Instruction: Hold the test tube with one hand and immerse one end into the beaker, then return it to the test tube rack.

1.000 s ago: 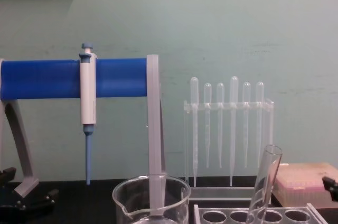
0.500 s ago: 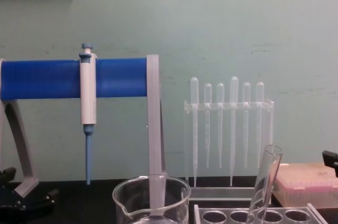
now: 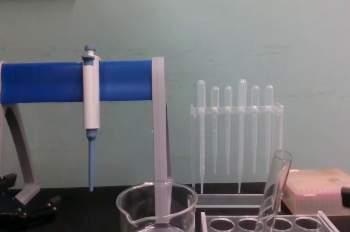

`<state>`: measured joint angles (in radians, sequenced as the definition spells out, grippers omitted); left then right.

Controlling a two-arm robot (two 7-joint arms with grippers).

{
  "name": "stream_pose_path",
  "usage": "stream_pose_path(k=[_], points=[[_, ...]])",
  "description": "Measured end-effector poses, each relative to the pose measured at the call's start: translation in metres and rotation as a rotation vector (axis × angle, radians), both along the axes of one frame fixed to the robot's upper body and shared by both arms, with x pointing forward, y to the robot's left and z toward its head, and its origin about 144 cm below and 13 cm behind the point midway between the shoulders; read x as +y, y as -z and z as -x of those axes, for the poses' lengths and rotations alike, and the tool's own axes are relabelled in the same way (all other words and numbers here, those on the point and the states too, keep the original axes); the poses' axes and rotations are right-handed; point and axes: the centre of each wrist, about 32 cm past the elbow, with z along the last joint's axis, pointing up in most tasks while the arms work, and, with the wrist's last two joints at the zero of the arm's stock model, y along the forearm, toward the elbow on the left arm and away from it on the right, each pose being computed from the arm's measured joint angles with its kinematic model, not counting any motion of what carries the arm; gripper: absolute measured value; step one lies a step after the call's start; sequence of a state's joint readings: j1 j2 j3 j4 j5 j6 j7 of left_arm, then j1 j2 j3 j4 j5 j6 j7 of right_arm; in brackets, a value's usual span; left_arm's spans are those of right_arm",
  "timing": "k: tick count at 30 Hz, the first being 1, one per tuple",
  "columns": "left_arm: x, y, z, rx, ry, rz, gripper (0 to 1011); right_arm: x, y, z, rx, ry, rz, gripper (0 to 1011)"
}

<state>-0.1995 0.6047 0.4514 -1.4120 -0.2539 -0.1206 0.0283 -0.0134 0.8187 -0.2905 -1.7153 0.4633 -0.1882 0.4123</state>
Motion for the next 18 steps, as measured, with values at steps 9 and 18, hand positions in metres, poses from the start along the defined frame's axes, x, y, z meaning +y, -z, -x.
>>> stream_pose_path(k=[9,18], points=[[0.0,0.0,0.0,0.0,0.0,0.0,1000,0.003,0.005,-0.009,0.044,-0.18,-0.029,1002],[0.0,0.0,0.0,0.0,0.0,0.0,1000,0.018,0.004,-0.026,0.1,-0.26,-0.103,1002]])
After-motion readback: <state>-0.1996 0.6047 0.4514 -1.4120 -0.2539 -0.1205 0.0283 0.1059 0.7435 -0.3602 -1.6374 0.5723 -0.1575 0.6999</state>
